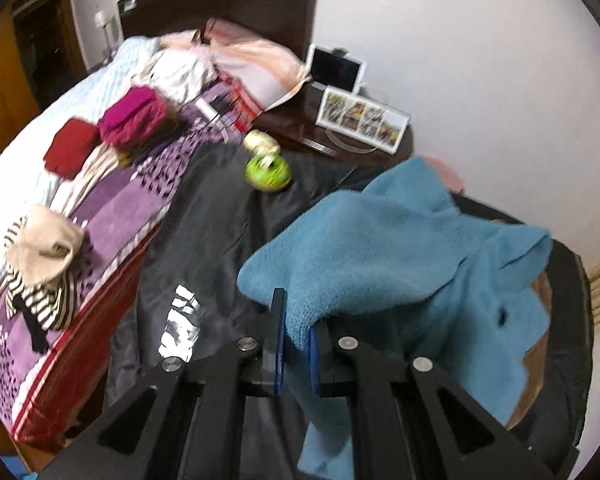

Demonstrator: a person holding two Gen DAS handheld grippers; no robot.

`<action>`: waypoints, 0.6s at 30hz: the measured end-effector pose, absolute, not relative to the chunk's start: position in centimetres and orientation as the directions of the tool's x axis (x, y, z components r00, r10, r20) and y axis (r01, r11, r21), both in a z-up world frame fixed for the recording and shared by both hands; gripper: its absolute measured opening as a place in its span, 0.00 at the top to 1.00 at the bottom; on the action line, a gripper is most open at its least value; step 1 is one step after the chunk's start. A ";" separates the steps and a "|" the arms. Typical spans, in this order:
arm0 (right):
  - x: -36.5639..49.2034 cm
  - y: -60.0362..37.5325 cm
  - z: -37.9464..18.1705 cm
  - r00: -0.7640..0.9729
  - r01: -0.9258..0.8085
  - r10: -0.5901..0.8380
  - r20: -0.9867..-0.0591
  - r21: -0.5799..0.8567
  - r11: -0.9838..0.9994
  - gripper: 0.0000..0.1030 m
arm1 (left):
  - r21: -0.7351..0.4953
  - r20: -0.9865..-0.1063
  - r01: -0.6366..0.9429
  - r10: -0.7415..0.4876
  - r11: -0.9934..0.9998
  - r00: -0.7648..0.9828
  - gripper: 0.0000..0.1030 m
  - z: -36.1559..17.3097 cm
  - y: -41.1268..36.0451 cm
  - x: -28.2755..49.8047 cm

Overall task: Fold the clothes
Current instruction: 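Grasp the blue sweater with the right gripper while the left gripper grasps it too, then lift the blue sweater off the pile with both grippers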

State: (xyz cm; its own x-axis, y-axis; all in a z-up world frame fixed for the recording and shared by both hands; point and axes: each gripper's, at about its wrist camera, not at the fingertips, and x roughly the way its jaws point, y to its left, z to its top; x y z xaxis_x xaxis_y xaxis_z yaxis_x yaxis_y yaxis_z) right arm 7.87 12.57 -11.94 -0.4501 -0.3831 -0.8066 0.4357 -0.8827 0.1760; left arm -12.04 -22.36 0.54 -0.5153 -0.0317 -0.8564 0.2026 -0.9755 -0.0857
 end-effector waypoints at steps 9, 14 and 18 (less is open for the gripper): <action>7.4 11.9 -12.7 -0.438 0.444 -0.343 -0.831 0.132 -0.886 0.33 | -0.075 -0.899 0.272 -0.053 -0.959 -0.434 0.38 -4.1 -26.2 -8.2; 7.7 9.6 -13.0 -0.525 0.500 -0.237 -0.818 -0.071 -0.863 0.33 | -0.109 -0.920 0.296 -0.016 -0.949 -0.391 0.32 -7.2 -27.5 -6.4; 7.1 7.3 -13.8 -0.605 0.533 -0.167 -0.778 -0.240 -0.811 0.33 | -0.145 -0.939 0.315 0.030 -0.938 -0.342 0.32 -10.0 -28.2 -5.0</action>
